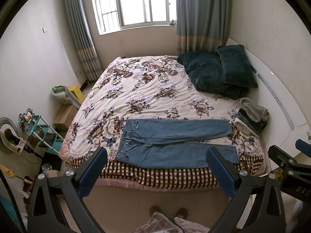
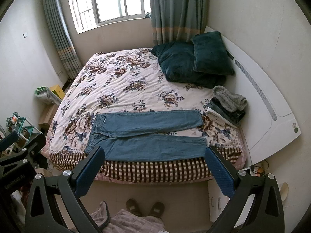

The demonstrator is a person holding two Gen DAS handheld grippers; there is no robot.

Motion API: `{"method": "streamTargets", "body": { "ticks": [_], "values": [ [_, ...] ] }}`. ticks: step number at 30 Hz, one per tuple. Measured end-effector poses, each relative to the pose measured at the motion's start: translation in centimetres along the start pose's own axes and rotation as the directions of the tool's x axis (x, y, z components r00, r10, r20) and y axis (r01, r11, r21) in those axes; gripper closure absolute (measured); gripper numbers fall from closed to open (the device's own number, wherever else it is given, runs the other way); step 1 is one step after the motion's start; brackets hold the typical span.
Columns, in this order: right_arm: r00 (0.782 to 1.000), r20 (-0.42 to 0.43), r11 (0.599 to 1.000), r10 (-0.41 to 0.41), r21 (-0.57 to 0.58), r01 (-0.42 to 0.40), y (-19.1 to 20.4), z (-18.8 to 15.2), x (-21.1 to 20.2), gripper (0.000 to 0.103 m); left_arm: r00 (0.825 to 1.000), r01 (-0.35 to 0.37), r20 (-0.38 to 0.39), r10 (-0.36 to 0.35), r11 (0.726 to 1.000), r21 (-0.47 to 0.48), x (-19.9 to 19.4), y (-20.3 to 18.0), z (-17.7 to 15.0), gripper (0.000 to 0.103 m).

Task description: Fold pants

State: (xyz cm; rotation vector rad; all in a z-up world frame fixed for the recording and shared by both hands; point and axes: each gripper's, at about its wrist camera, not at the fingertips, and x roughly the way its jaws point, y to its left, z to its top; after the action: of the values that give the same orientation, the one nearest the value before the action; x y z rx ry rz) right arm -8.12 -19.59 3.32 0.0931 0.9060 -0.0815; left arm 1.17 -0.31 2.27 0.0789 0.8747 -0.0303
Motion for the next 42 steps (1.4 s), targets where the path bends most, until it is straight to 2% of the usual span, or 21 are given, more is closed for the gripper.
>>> {"method": "streamTargets", "body": {
  "ticks": [6, 12, 18, 21, 25, 32, 38, 42],
  "values": [
    [1.0, -0.004, 1.0, 0.004, 0.002, -0.004, 0.2, -0.1, 0.0, 0.0, 1.0, -0.001, -0.003, 0.001, 1.0, -0.001, 0.0, 0.0, 0.0, 0.0],
    [1.0, -0.005, 1.0, 0.01, 0.018, -0.01, 0.5, -0.4, 1.0, 0.0, 0.999, -0.038, 0.002, 0.038, 0.999, -0.016, 1.5, -0.6, 1.0, 0.0],
    [1.0, 0.011, 0.999, 0.01, 0.048, -0.01, -1.0, 0.0, 5.6, 0.0, 0.995, -0.097, 0.012, 0.098, 0.993, -0.063, 5.7, -1.4, 0.8, 0.0],
    [1.0, 0.008, 0.999, -0.004, 0.042, 0.003, -1.5, 0.7, 8.7, 0.0, 0.992, -0.121, -0.027, 0.12, 0.99, -0.069, 9.3, -1.9, 0.5, 0.0],
    [1.0, -0.011, 0.998, -0.03, 0.048, 0.03, -2.2, 2.7, 13.9, 0.0, 0.986, -0.145, -0.094, 0.14, 0.988, -0.051, 14.3, -2.5, 0.6, 0.0],
    [0.99, -0.139, 0.992, -0.031, 0.113, 0.047, -4.0, 6.4, 26.6, 0.0, 0.973, -0.151, -0.178, 0.148, 0.988, -0.003, 24.9, -2.9, 3.3, 0.0],
    [0.967, -0.254, 0.982, -0.03, 0.174, 0.076, -4.5, 10.1, 39.3, 0.0, 0.958, -0.097, -0.268, 0.106, 0.994, 0.047, 35.7, -2.8, 6.6, 0.0],
    [0.954, -0.292, 0.981, -0.072, 0.149, 0.12, -4.2, 12.1, 47.5, 0.0, 0.948, -0.064, -0.302, 0.097, 0.991, 0.116, 44.1, -3.3, 8.9, 0.0]
  ]
}}
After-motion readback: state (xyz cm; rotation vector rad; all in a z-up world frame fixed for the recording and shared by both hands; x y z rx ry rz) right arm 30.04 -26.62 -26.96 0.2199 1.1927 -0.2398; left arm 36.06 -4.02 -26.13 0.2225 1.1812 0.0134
